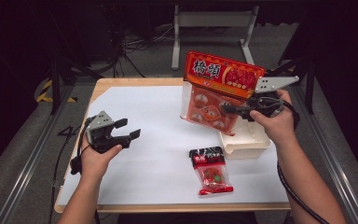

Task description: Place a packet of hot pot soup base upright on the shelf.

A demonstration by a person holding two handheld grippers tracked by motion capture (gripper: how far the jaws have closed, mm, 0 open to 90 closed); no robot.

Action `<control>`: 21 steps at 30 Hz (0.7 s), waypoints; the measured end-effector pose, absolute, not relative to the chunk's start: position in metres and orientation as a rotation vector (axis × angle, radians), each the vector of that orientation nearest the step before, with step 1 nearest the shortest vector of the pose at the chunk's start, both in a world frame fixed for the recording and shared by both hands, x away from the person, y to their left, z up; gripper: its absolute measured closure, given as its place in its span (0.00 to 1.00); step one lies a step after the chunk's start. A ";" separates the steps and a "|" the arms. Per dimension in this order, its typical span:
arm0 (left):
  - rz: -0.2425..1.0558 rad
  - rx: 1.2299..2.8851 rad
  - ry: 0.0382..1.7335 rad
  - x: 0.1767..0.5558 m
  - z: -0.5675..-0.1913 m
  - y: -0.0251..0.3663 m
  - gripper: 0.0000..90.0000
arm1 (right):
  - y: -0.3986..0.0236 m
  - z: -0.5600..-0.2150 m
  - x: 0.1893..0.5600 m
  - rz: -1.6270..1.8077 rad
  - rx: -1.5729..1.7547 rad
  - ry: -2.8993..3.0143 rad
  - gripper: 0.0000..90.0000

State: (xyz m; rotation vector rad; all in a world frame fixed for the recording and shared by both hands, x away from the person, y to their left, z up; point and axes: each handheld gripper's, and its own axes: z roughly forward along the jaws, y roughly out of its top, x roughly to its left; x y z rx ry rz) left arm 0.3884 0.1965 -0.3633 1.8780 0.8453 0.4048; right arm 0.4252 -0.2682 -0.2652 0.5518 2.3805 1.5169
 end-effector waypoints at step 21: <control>0.378 1.863 0.858 0.389 -0.380 0.209 0.35 | -0.305 -0.268 0.422 1.474 0.632 2.276 0.78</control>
